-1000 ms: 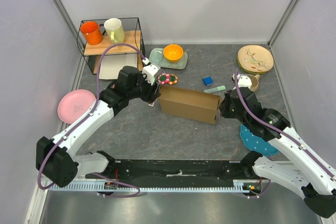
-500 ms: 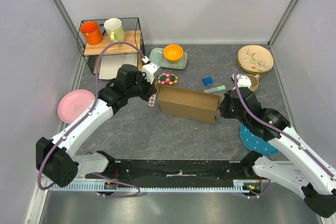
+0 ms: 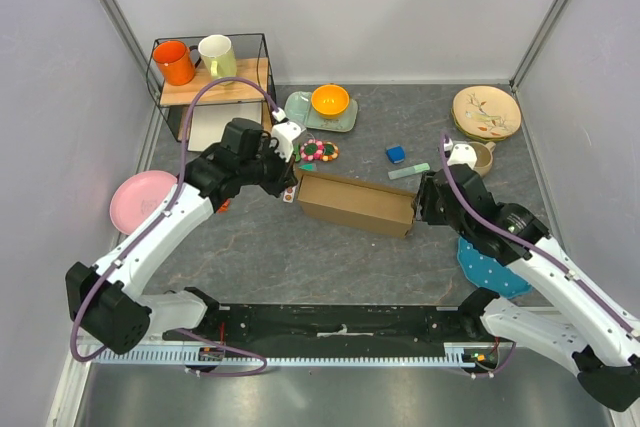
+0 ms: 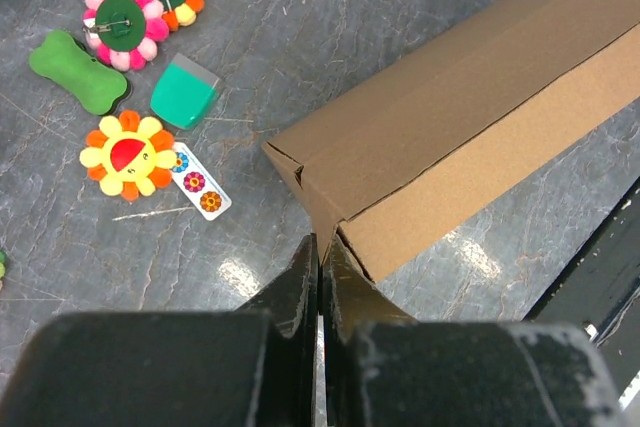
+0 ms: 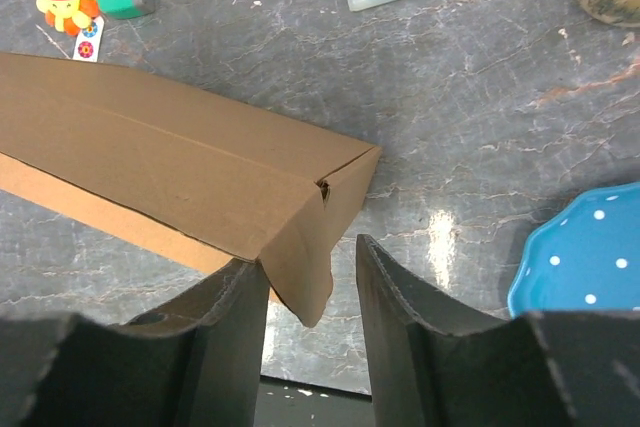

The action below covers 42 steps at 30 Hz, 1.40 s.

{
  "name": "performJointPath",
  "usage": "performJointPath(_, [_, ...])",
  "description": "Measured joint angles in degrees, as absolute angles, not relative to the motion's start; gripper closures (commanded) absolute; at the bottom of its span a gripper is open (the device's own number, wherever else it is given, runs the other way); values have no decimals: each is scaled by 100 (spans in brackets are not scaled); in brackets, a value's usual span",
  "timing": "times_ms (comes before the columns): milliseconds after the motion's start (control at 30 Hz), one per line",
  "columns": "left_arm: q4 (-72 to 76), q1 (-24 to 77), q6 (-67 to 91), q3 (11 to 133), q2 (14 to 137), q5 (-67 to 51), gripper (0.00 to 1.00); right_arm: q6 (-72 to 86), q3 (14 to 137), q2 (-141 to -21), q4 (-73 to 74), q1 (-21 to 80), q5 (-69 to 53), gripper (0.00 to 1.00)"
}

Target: Fold the paper box

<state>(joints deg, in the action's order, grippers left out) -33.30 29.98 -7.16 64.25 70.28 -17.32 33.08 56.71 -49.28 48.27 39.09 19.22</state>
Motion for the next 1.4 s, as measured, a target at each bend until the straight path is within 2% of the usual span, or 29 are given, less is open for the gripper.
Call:
performJointPath(333, [-3428, 2998, -711, 6665, 7303, -1739, 98, 3081, 5793, -5190, 4882, 3909, 2108, 55])
performJointPath(533, [-3417, 2998, -646, 6810, 7498, -1649, 98, 2963, 5802, -5258, 5078, 3909, 2086, 61])
performJointPath(667, [-3433, 2998, -600, 6921, 7627, -1599, 98, 2912, 5802, -5277, 5151, 3909, 2102, 70])
performJointPath(767, [-3450, 2998, -561, 6984, 7695, -1538, 98, 2869, 5813, -5354, 5151, 3909, 2126, 83])
performJointPath(1067, [-3465, 2995, -523, 7013, 7728, -1481, 98, 2875, 5931, -5472, 5111, 3909, 2150, 92])
performJointPath(1167, [-3485, 2998, -523, 7015, 7728, -1422, 98, 2891, 6007, -5496, 5107, 3909, 2156, 89])
performJointPath(1267, [-3542, 3002, -523, 7032, 7732, -1376, 98, 2908, 6071, -5533, 5076, 3909, 2191, 71])
performJointPath(1400, [-3590, 3015, -523, 7094, 7787, -1358, 98, 2923, 6117, -5647, 4982, 3903, 2276, 60])
